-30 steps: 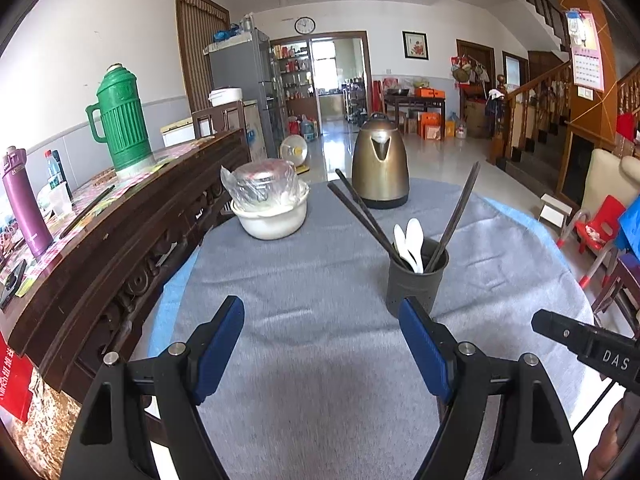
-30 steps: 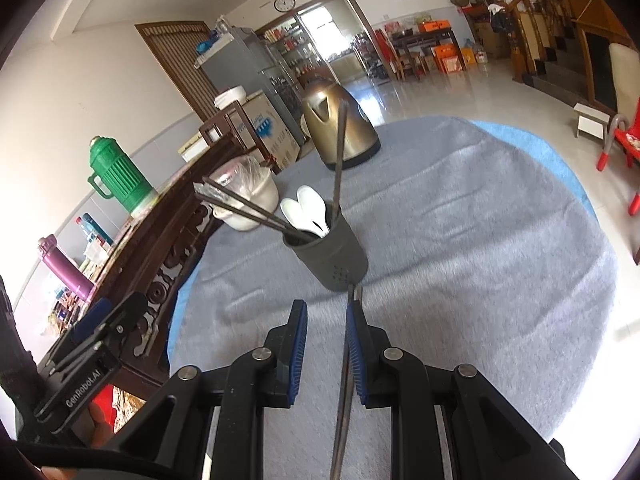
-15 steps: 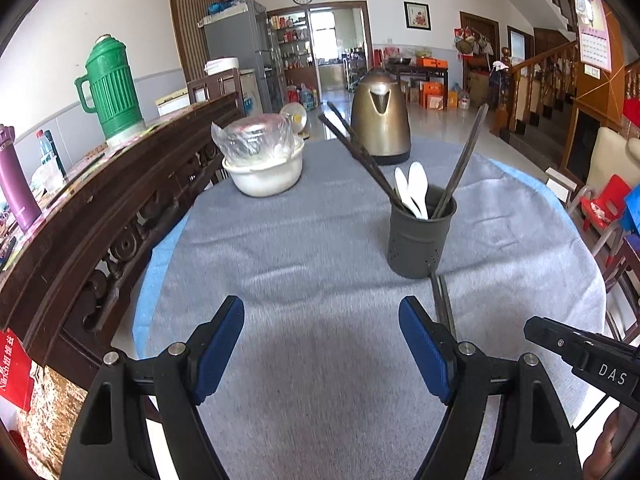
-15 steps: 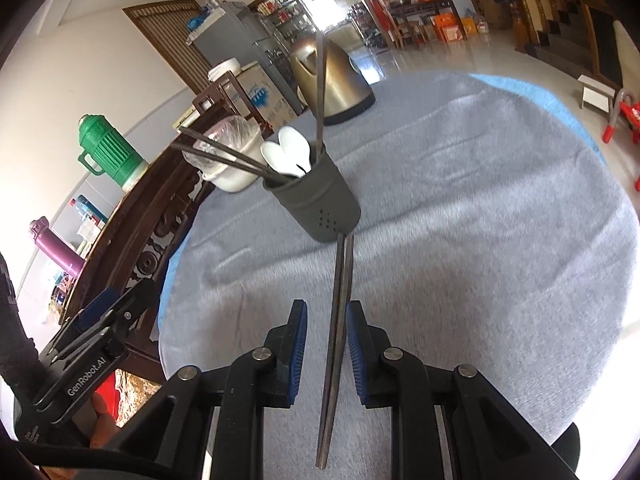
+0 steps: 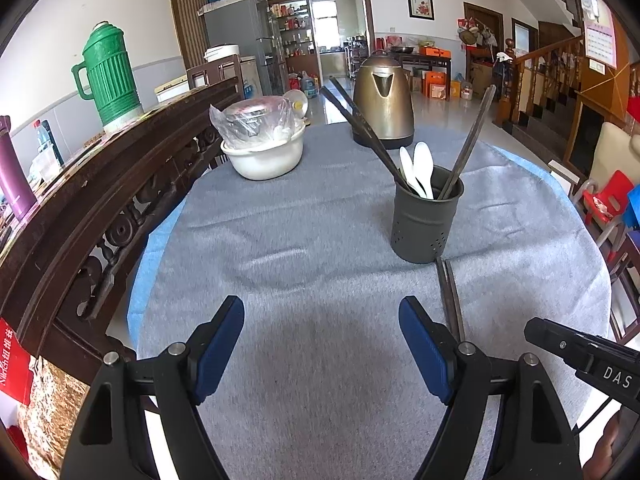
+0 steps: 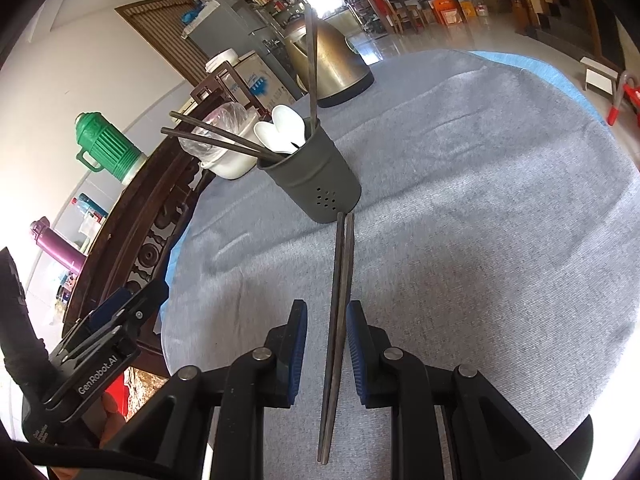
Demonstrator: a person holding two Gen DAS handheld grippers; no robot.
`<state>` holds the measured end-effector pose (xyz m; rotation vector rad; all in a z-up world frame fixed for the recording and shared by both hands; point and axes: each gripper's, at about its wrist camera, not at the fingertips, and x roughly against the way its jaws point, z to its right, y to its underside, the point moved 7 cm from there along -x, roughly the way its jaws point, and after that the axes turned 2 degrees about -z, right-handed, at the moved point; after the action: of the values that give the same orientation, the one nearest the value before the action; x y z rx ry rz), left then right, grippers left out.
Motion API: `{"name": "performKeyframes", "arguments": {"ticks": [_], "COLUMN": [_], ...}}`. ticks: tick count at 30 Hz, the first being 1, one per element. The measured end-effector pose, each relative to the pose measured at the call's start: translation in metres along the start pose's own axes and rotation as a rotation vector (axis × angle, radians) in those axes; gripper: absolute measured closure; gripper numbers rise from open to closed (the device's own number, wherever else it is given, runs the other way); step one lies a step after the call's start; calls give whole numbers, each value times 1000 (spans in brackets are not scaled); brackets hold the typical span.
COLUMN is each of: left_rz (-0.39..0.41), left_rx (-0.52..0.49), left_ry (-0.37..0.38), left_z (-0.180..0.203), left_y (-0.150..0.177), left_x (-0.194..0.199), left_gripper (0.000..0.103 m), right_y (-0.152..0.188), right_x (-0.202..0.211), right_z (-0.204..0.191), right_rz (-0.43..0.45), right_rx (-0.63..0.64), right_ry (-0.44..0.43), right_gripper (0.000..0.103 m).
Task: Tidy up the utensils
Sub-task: 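Move both tools down to the last chopsticks lying beside the cup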
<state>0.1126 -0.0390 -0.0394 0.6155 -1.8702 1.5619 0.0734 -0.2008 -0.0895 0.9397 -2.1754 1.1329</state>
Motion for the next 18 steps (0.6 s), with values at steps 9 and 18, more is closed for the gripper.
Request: {"name": "performKeyframes", "arguments": {"ticks": [9,18], "left_rz": [-29,-78], "left_rx": [10,23], "left_ry": [4,29], "left_z": [-2,-3], "left_y": [8,21], "left_x": [-6,-20], "left_gripper": [23,23], "right_y": [5,7], "right_x": [-4,-10], "right_z": [0,1], "right_rz": [-15,-28], "right_rx": [-1,-5], "right_ry": [-2,7], "right_gripper": [80,80]}}
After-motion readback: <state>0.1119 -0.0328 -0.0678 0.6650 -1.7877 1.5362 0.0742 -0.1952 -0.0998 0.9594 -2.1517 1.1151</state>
